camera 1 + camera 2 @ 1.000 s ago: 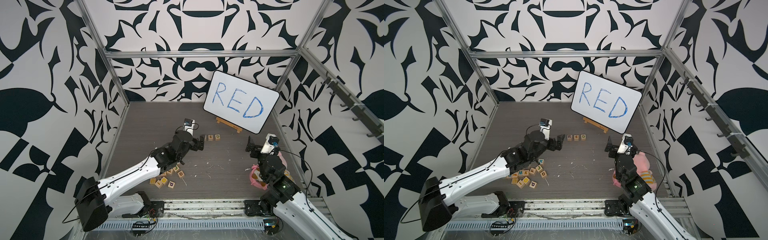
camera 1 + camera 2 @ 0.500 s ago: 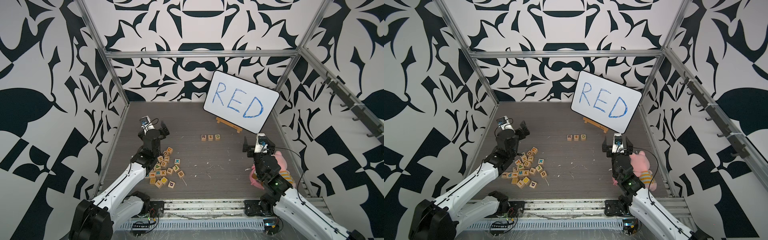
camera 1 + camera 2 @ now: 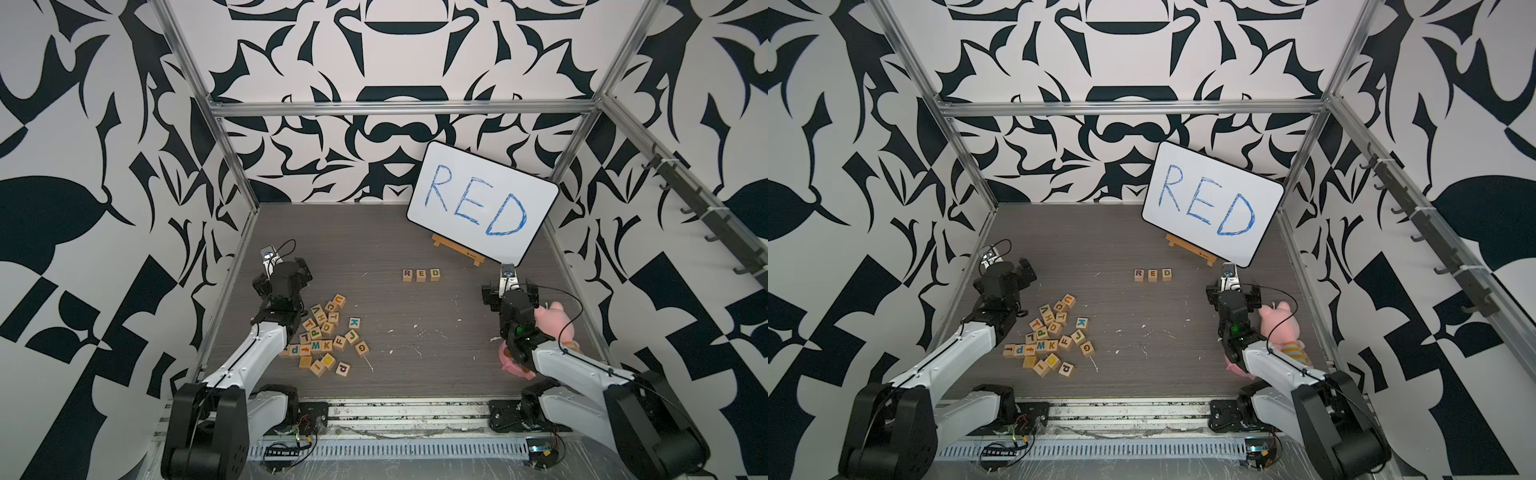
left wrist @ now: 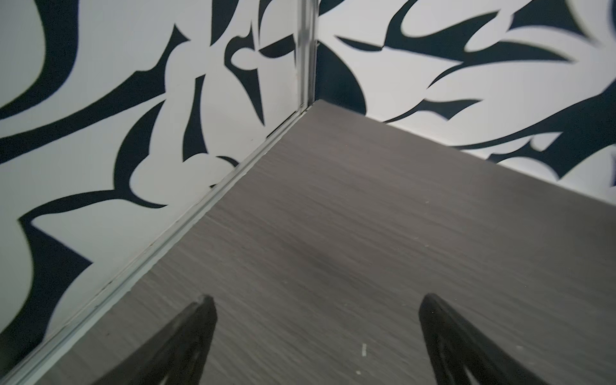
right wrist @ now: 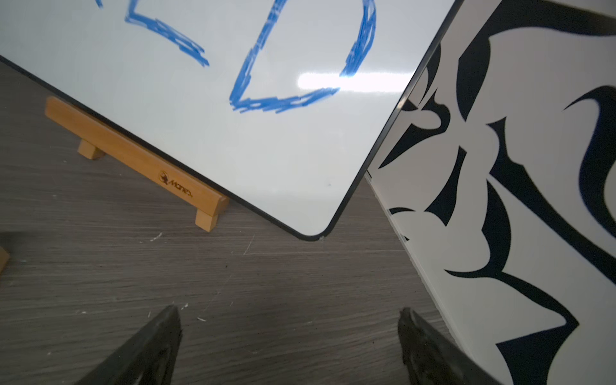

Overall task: Assemble the uppercase word "red" with letter blocks
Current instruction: Reset both arms

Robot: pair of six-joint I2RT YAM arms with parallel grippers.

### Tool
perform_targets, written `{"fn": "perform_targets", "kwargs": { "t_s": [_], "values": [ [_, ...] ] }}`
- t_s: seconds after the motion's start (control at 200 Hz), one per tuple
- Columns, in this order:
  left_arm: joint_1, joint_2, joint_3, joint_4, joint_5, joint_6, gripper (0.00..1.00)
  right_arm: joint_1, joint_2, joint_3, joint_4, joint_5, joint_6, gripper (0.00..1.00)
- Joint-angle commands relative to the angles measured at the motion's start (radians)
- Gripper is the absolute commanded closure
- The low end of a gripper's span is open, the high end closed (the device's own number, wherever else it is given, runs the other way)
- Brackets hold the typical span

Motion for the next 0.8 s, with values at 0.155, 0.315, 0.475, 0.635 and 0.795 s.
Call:
{"fn": "perform_targets", "kwargs": {
  "t_s": [0.155, 0.315, 0.475, 0.635, 0.795],
  "values": [
    [0.044, 0.081, -0.128, 0.253, 0.04, 0.108, 0.0, -0.05, 0.195, 0.033, 0.226, -0.059, 0.082, 0.0],
    [0.056, 0.164, -0.127, 0.348, 0.064, 0.117, 0.0, -0.077, 0.258, 0.079, 0.222, -0.108, 0.059, 0.0],
    [0.063, 0.238, -0.162, 0.555, 0.115, 0.172, 0.0, -0.12, 0.402, 0.047, 0.422, -0.128, 0.076, 0.0],
    [0.093, 0.37, -0.17, 0.717, 0.16, 0.176, 0.0, -0.146, 0.425, 0.075, 0.37, -0.192, 0.088, 0.0],
    [0.125, 0.404, -0.152, 0.682, 0.189, 0.133, 0.0, -0.164, 0.429, 0.102, 0.32, -0.213, 0.098, 0.0]
  ]
}}
